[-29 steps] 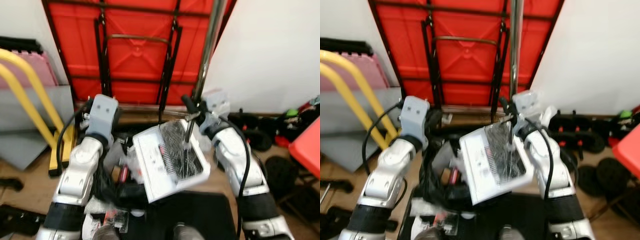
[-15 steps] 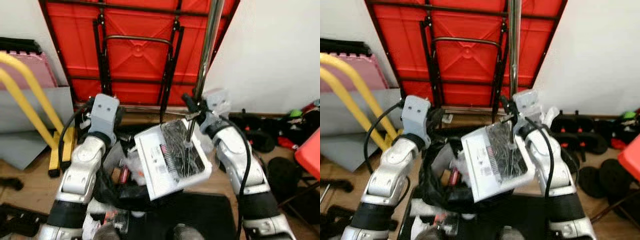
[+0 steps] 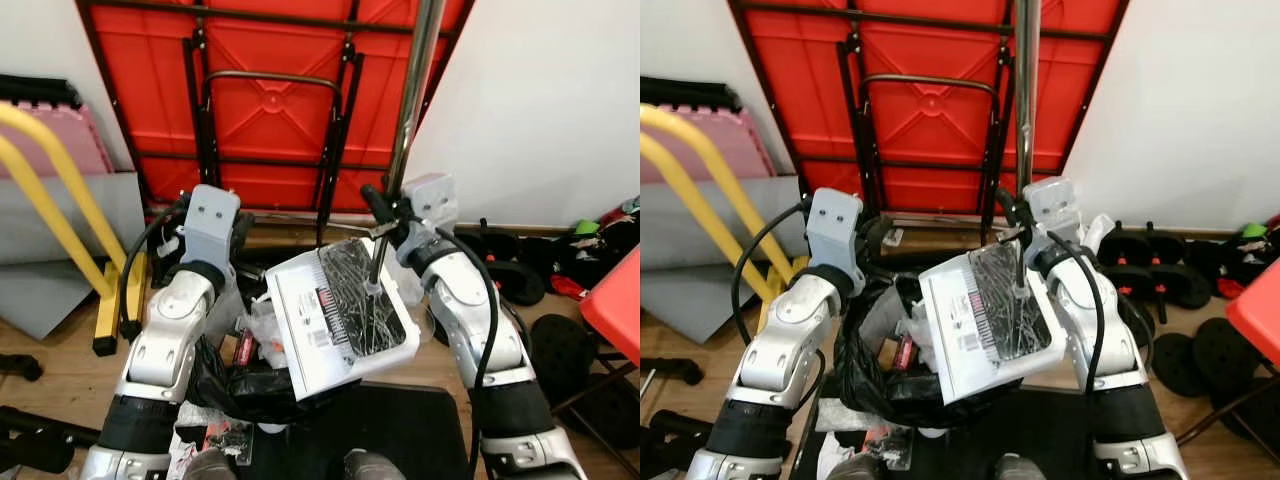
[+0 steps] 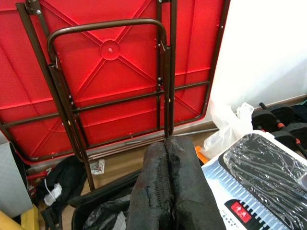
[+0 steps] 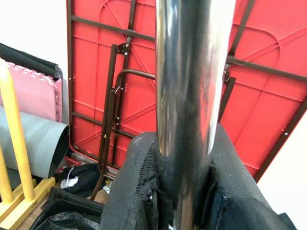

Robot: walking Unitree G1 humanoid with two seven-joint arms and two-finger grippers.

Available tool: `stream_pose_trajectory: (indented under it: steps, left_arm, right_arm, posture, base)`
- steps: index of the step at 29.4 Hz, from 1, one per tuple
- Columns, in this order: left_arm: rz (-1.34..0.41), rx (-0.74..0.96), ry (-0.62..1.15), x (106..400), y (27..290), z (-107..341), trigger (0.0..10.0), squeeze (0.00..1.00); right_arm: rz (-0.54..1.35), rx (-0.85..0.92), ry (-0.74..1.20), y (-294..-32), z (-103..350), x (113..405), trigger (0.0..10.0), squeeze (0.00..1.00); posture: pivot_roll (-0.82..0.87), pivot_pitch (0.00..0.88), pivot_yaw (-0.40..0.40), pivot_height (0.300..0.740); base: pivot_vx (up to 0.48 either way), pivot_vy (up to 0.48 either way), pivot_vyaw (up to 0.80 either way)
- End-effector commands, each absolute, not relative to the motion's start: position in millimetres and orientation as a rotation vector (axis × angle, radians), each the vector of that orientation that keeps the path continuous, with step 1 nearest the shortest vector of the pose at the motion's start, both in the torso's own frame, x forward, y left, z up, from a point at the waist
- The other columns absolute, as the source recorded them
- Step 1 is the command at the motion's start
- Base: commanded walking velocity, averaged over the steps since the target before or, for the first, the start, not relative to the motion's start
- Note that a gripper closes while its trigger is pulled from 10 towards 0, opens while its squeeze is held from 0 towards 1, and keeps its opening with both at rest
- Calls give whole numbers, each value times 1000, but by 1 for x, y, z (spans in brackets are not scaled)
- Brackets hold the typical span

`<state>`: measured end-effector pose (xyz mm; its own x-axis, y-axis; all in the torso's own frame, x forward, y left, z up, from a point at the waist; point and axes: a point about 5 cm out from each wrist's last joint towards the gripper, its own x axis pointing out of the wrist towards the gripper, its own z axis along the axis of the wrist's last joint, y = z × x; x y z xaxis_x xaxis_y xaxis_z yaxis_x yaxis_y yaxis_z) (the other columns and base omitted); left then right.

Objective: Sweep floor

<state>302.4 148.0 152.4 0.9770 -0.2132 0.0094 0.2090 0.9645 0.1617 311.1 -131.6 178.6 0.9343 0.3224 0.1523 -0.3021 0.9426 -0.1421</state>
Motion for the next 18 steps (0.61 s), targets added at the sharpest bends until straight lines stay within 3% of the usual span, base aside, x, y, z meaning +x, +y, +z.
stream_pose_trajectory:
  steps: [1,18]
  left_arm:
    - [-225,153,4,301,146,146,10000,0]
    - [-241,156,4,302,144,147,10000,0]
  right_arm:
    - [283,-106,-212,-139,186,312,10000,0]
    - [273,-94,-204,-138,185,313,10000,0]
  posture:
    - [-138,41,-127,740]
    - [-133,39,-126,740]
  base:
    - [0,0,0]
    - [0,0,0]
